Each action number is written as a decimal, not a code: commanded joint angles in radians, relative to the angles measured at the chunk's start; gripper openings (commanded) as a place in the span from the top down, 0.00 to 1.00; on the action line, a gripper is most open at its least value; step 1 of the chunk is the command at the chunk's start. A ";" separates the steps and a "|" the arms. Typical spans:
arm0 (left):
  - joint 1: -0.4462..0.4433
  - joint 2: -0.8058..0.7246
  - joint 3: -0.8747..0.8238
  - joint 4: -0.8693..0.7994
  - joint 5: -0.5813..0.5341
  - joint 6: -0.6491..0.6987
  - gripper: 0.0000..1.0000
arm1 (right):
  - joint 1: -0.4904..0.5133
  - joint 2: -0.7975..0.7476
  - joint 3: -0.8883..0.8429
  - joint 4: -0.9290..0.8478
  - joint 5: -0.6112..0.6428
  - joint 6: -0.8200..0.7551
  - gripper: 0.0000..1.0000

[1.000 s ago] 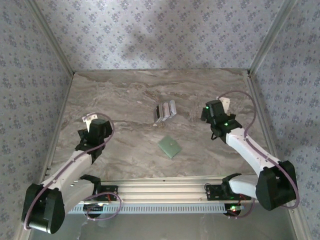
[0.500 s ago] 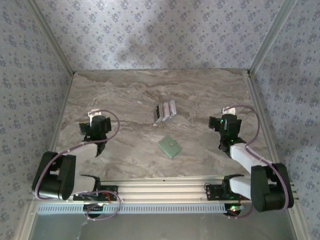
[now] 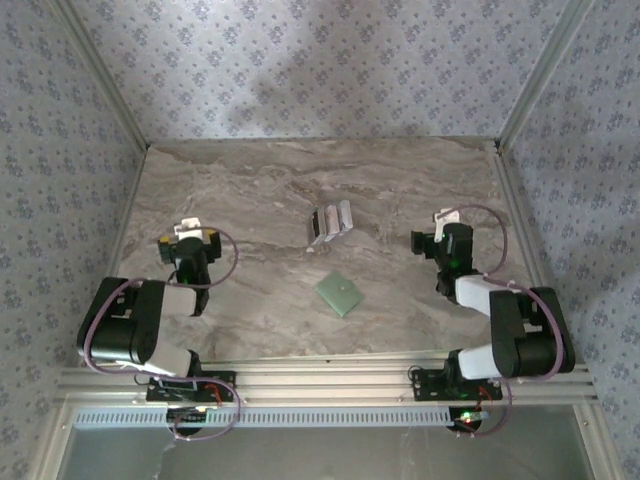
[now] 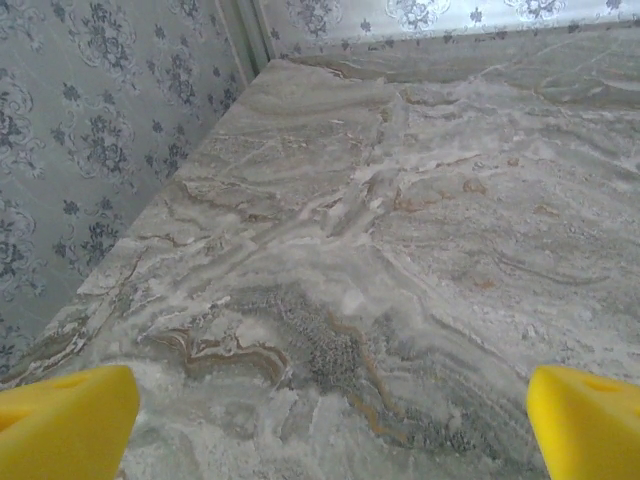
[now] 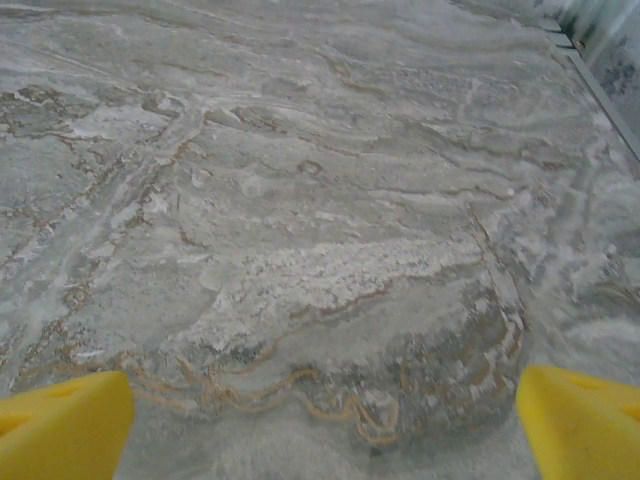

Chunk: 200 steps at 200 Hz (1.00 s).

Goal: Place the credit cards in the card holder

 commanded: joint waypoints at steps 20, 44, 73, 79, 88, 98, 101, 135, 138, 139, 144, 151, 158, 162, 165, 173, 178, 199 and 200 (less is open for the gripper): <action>0.049 0.049 0.091 -0.070 0.141 -0.043 0.00 | -0.082 0.088 -0.038 0.214 -0.108 0.026 0.00; 0.069 0.057 0.093 -0.064 0.167 -0.051 0.00 | -0.108 0.117 -0.028 0.228 -0.144 0.043 0.00; 0.082 0.063 0.096 -0.059 0.187 -0.058 0.00 | -0.113 0.109 -0.021 0.201 -0.158 0.042 0.00; 0.083 0.059 0.098 -0.070 0.188 -0.059 0.00 | -0.113 0.108 -0.019 0.193 -0.156 0.042 0.00; 0.082 0.063 0.095 -0.058 0.188 -0.057 0.00 | -0.112 0.110 -0.022 0.204 -0.153 0.040 0.00; 0.081 0.060 0.095 -0.063 0.189 -0.058 0.00 | -0.112 0.110 -0.023 0.206 -0.154 0.042 0.00; 0.082 0.060 0.094 -0.058 0.189 -0.057 0.01 | -0.111 0.110 -0.022 0.207 -0.153 0.042 0.00; 0.082 0.060 0.094 -0.058 0.188 -0.057 0.00 | -0.111 0.106 -0.021 0.202 -0.152 0.041 0.00; 0.082 0.060 0.093 -0.058 0.188 -0.056 0.00 | -0.110 0.106 -0.022 0.203 -0.152 0.040 0.00; 0.082 0.060 0.093 -0.058 0.189 -0.056 0.00 | -0.111 0.106 -0.022 0.203 -0.152 0.040 0.00; 0.081 0.060 0.093 -0.059 0.190 -0.056 0.00 | -0.111 0.106 -0.023 0.204 -0.152 0.040 0.00; 0.082 0.060 0.093 -0.059 0.189 -0.056 0.00 | -0.109 0.106 -0.023 0.204 -0.150 0.040 0.00; 0.082 0.060 0.093 -0.059 0.189 -0.057 0.00 | -0.109 0.106 -0.024 0.204 -0.149 0.039 0.00; 0.082 0.060 0.093 -0.058 0.190 -0.056 0.00 | -0.108 0.107 -0.023 0.205 -0.149 0.039 0.00; 0.082 0.061 0.093 -0.059 0.189 -0.055 0.00 | -0.108 0.107 -0.024 0.204 -0.148 0.039 0.00; 0.082 0.060 0.093 -0.059 0.188 -0.056 0.00 | -0.108 0.106 -0.024 0.205 -0.145 0.039 0.00; 0.082 0.060 0.093 -0.058 0.189 -0.056 0.00 | -0.105 0.107 -0.024 0.206 -0.143 0.037 0.00; 0.082 0.061 0.094 -0.059 0.189 -0.056 0.00 | -0.103 0.107 -0.026 0.207 -0.135 0.035 0.00; 0.082 0.060 0.094 -0.059 0.189 -0.056 0.00 | -0.103 0.107 -0.026 0.207 -0.135 0.035 0.00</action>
